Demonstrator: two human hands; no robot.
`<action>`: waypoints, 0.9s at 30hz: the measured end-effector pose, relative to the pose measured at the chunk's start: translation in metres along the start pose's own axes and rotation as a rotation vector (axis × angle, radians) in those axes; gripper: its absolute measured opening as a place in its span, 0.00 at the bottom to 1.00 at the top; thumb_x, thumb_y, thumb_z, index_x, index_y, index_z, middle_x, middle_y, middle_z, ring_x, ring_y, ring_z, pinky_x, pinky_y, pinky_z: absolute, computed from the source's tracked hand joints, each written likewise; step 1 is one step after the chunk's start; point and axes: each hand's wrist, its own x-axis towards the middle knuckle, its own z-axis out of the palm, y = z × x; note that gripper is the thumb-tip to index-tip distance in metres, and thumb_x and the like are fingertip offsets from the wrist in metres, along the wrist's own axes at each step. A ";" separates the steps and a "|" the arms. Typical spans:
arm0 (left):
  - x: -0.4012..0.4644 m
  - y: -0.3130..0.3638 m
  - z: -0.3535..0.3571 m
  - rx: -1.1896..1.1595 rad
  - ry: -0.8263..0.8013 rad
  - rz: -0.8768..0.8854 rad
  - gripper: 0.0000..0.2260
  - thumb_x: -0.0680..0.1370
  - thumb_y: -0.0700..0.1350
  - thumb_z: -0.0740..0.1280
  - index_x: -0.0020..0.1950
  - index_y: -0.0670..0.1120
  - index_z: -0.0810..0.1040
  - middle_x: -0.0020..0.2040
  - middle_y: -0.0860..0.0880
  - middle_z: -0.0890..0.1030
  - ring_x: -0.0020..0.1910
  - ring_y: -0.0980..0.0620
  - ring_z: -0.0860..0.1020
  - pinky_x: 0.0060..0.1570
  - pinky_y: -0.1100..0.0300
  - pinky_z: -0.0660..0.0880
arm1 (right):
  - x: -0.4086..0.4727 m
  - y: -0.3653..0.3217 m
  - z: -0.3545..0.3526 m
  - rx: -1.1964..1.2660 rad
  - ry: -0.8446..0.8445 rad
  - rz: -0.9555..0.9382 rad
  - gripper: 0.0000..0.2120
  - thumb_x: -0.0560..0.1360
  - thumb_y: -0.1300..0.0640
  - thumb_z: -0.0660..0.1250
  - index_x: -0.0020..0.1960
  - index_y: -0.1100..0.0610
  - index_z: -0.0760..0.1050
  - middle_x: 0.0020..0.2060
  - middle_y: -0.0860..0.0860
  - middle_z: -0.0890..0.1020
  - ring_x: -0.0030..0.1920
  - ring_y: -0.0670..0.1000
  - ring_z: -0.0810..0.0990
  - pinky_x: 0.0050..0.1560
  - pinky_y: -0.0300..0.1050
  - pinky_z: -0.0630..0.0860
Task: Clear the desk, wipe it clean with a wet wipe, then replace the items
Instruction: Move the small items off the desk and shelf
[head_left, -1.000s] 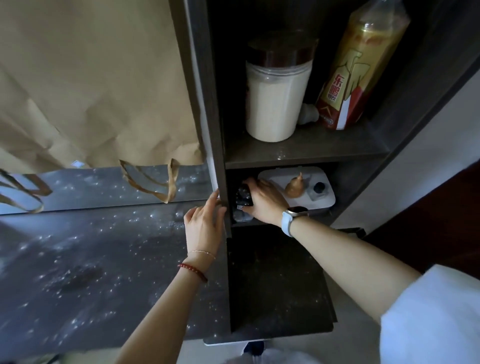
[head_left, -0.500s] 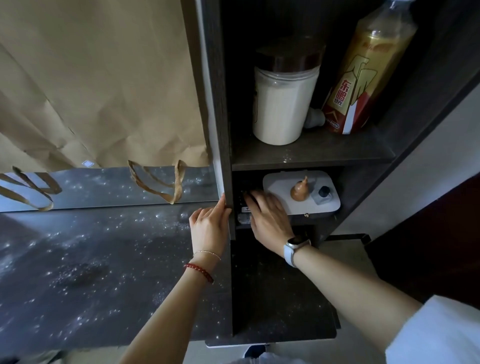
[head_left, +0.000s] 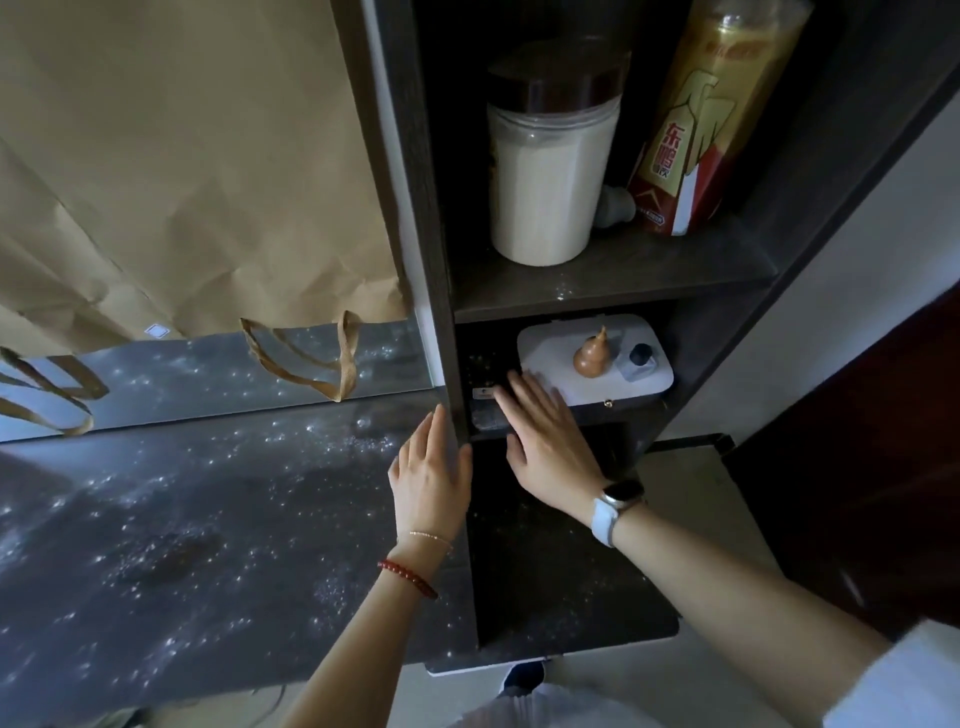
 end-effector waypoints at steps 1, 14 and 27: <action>-0.013 -0.002 0.004 0.011 -0.052 -0.021 0.25 0.76 0.46 0.64 0.72 0.44 0.62 0.68 0.42 0.69 0.66 0.42 0.68 0.62 0.44 0.65 | -0.016 0.001 0.001 0.029 0.044 0.036 0.25 0.76 0.59 0.56 0.72 0.59 0.60 0.73 0.57 0.62 0.74 0.55 0.56 0.73 0.53 0.50; -0.128 0.106 0.109 0.334 -0.879 0.676 0.22 0.79 0.53 0.54 0.72 0.49 0.59 0.72 0.49 0.63 0.70 0.48 0.61 0.69 0.52 0.58 | -0.325 0.025 0.024 0.201 0.217 1.275 0.19 0.74 0.55 0.55 0.61 0.59 0.75 0.57 0.57 0.79 0.63 0.57 0.73 0.67 0.56 0.65; -0.524 0.228 0.124 0.273 -1.294 1.698 0.20 0.78 0.49 0.57 0.70 0.47 0.64 0.67 0.47 0.69 0.65 0.47 0.66 0.62 0.55 0.63 | -0.669 -0.169 0.035 0.236 0.874 2.206 0.15 0.75 0.60 0.60 0.58 0.60 0.77 0.55 0.57 0.81 0.58 0.59 0.77 0.61 0.50 0.69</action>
